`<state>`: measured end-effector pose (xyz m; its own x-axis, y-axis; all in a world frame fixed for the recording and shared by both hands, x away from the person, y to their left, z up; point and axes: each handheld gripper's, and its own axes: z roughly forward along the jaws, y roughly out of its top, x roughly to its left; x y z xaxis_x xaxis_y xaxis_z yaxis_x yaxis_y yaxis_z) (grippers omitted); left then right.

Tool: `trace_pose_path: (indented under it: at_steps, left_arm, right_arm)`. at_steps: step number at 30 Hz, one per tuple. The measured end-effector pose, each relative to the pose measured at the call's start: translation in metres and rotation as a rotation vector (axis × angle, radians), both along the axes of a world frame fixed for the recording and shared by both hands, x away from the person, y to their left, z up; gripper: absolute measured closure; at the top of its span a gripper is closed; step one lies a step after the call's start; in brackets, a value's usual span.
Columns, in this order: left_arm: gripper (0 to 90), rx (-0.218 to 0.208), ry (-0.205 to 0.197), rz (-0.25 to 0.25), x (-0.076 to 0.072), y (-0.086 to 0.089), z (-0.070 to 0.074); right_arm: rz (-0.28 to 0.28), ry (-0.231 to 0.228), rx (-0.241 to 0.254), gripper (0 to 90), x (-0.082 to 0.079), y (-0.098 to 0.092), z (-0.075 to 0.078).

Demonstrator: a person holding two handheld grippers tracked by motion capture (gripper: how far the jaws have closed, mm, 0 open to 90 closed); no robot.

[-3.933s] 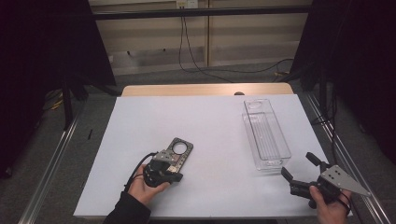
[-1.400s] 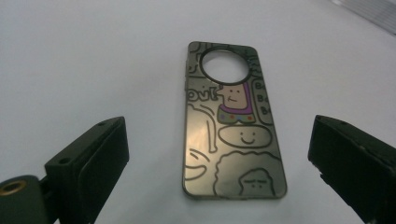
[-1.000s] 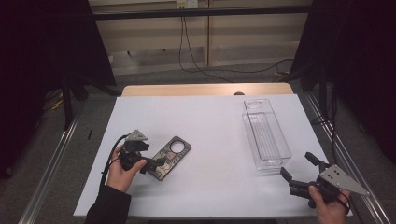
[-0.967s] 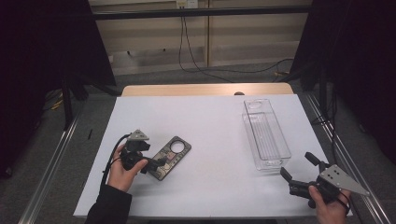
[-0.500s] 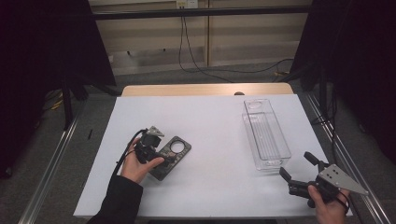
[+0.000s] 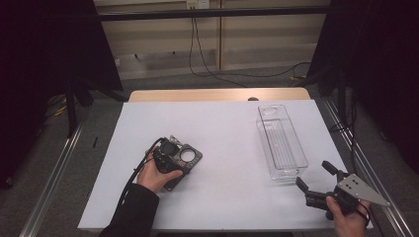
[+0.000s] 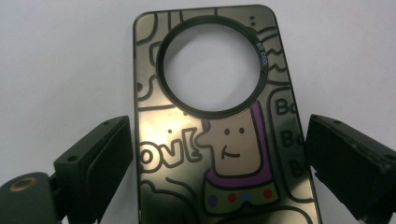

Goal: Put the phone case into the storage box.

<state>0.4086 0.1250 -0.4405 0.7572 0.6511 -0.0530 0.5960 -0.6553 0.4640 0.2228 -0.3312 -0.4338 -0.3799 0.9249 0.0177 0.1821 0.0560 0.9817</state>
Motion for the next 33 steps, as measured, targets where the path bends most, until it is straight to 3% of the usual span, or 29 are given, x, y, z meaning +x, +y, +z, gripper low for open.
trace_pose_path:
  at_steps: [7,10,13,22,33]
  left_arm:
    - [7.4,0.032,0.009,-0.005,0.0010,-0.0038,-0.0018]
    - [6.2,0.040,-0.005,-0.002,0.0005,-0.0044,-0.0037]
    - [1.9,0.033,-0.001,0.011,0.0014,-0.0034,-0.0060]
    - [0.1,0.040,0.013,0.014,0.0038,-0.0038,-0.0065]
    - [9.7,0.051,0.027,0.002,0.0023,-0.0055,-0.0018]
  right_arm:
    - [0.003,-0.001,-0.002,0.0,0.0000,0.0003,-0.0001]
    - [0.003,-0.001,-0.001,0.0,0.0000,0.0003,0.0000]
    - [0.006,-0.001,-0.004,0.0,-0.0001,0.0005,-0.0001]
    - [0.007,-0.001,-0.005,0.0,-0.0002,0.0007,0.0001]
    - [0.012,0.000,-0.007,0.0,-0.0003,0.0013,0.0000]
